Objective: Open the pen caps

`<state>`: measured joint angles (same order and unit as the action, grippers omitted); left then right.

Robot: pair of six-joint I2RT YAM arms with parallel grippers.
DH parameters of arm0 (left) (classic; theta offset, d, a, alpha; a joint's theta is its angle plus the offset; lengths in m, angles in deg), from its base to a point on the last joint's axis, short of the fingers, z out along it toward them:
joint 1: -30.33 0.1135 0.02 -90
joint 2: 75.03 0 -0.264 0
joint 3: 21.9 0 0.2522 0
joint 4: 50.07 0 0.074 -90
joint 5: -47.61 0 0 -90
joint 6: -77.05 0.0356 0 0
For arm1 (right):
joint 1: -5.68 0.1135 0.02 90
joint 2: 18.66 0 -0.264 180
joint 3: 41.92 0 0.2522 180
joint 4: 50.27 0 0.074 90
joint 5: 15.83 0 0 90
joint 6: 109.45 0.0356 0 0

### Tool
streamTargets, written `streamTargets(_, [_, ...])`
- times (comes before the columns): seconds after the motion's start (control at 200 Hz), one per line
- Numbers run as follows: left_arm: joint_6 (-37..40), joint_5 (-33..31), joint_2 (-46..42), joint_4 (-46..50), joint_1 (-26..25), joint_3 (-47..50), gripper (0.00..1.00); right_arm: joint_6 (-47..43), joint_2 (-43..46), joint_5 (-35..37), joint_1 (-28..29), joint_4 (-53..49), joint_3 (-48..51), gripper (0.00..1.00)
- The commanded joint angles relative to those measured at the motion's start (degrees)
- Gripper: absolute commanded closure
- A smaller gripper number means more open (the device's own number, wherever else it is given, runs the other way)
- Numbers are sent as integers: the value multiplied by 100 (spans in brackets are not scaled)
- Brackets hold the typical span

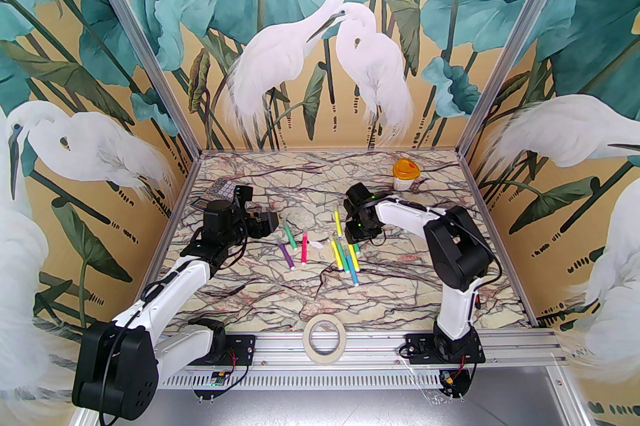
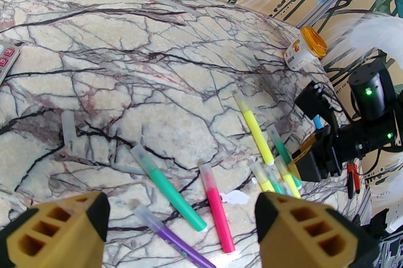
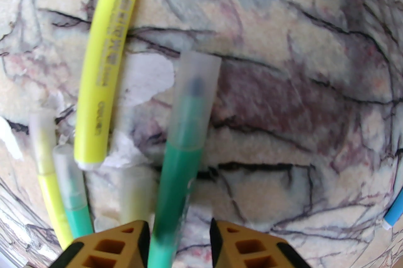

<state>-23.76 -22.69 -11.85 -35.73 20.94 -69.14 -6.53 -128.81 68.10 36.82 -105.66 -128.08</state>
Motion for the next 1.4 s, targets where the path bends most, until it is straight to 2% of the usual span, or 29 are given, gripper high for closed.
streamTargets(0.0, [-13, 26, -154, -157, -10, 55, 19, 86, -150, 28, 36, -103, -198, 62])
streamTargets(0.31, [-35, -157, -314, -258, -10, 124, 18, 87, -448, 580, 102, -529, -544, 66])
streamTargets(0.59, [-49, -169, -319, -364, -10, 213, 18, 111, -760, 678, 211, -701, -787, 67])
streamTargets(0.865, [-135, -118, -298, -480, -10, 264, 17, 131, -842, 670, 216, -708, -835, 79])
streamTargets(0.98, [-239, 105, -204, -601, -10, 280, 17, 138, -702, 658, 217, -661, -773, 85])
streamTargets(1.165, [-664, 822, 106, -1172, -10, 315, 17, 142, -181, 444, 200, -418, -576, 91])
streamTargets(1.395, [-1362, 1597, 605, -1975, -61, 269, 18, 87, 792, -265, 108, 220, -103, 96])
